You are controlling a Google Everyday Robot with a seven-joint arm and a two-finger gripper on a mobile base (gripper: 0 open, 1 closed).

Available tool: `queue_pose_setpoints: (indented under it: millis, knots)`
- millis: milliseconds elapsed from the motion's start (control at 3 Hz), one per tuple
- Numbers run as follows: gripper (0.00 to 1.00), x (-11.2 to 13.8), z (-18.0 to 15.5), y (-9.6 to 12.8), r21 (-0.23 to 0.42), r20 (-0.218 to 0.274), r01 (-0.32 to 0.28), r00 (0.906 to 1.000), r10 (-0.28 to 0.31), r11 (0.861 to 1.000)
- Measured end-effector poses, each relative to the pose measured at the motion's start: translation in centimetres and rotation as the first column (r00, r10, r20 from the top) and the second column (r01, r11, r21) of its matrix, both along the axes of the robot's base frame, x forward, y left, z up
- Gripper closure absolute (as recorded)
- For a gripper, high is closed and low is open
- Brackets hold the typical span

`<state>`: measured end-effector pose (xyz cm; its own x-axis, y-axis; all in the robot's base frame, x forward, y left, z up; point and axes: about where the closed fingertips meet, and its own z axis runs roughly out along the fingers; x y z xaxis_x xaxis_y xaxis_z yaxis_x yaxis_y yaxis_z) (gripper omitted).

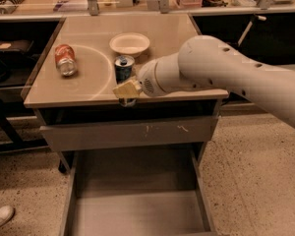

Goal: Place redbull can into middle drawer

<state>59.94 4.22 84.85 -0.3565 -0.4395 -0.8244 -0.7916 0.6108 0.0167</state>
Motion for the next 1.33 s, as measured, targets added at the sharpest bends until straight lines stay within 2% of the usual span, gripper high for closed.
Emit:
queue_pose_setpoints:
  millis: [333,667,1000,1333]
  knots:
    - [1.00,-1.2,0.0,-1.0,-0.014,-0.021,0.049,0.9985,-0.050,0.999]
    - [1.00,-4.8,-0.4,-2.6,-0.010,-0.069,0.150,0.9861,-0.151,0.989]
    - [1.00,-9.3,-2.8,-3.9,-0.002,-0.141,0.245,0.9596,-0.243,0.969]
    - [1.00,-10.1,-3.9,-4.2,-0.018,-0.157,0.248,0.9560,-0.248,0.969]
